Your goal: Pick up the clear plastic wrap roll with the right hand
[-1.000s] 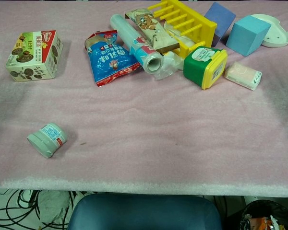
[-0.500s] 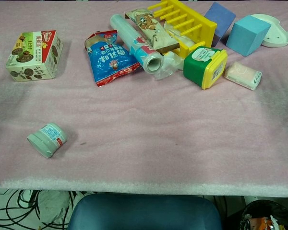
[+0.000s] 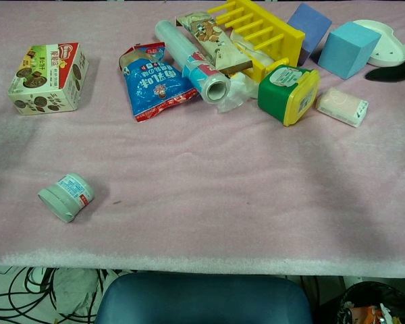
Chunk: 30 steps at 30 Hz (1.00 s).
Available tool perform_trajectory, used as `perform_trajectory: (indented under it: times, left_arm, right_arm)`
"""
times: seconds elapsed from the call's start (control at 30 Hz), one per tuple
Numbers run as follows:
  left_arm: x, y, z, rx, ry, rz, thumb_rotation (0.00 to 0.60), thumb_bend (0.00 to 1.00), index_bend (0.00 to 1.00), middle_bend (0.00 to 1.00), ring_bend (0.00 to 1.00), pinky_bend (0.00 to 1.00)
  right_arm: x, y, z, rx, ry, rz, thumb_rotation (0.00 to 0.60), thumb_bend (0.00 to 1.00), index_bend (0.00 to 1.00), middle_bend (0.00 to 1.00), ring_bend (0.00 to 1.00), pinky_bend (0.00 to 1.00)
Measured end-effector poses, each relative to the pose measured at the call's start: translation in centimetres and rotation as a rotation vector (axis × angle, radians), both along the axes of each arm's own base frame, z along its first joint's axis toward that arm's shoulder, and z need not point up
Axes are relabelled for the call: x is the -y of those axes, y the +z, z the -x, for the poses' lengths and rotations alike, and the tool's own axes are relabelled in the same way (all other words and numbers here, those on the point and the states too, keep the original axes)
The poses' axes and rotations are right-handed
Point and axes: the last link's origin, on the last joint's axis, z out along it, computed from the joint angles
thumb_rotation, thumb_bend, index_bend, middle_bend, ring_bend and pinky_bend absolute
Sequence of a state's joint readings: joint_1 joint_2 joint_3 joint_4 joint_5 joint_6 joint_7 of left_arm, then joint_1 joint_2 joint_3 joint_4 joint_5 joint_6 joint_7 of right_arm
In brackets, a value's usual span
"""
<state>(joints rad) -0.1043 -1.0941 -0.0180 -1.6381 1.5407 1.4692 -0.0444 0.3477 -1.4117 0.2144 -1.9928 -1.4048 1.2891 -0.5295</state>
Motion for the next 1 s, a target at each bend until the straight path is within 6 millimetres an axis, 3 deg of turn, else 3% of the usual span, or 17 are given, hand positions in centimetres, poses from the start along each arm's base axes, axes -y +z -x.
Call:
perform_trajectory:
  times: [0.2,0.4,0.7,1.0]
  left_arm:
    - [-0.2,-0.1,0.1,0.012,0.01,0.017,0.6,0.0,0.0,0.0,0.0,0.0]
    - [-0.4,0.0,0.1,0.032,0.019,0.022,0.6,0.0,0.0,0.0,0.0,0.0]
    - [-0.7,0.1,0.3,0.044,0.033,0.022,0.6,0.0,0.0,0.0,0.0,0.0]
    - [-1.0,0.1,0.5,0.05,0.052,0.024,0.6,0.0,0.0,0.0,0.0,0.0]
  right_arm:
    - [2.3,-4.0,-6.0,0.034,0.057,-0.058,0.6,0.11,0.0,0.0,0.0,0.23]
    - [4.9,-8.1,-9.9,-0.003,0.074,-0.074,0.6,0.11,0.0,0.0,0.0,0.23]
    - [8.7,-13.7,-12.9,-0.097,0.034,-0.061,0.6,0.11,0.0,0.0,0.0,0.23]
    - [11.2,-17.3,-13.7,-0.156,-0.024,-0.058,0.6,0.11,0.0,0.0,0.0,0.23]
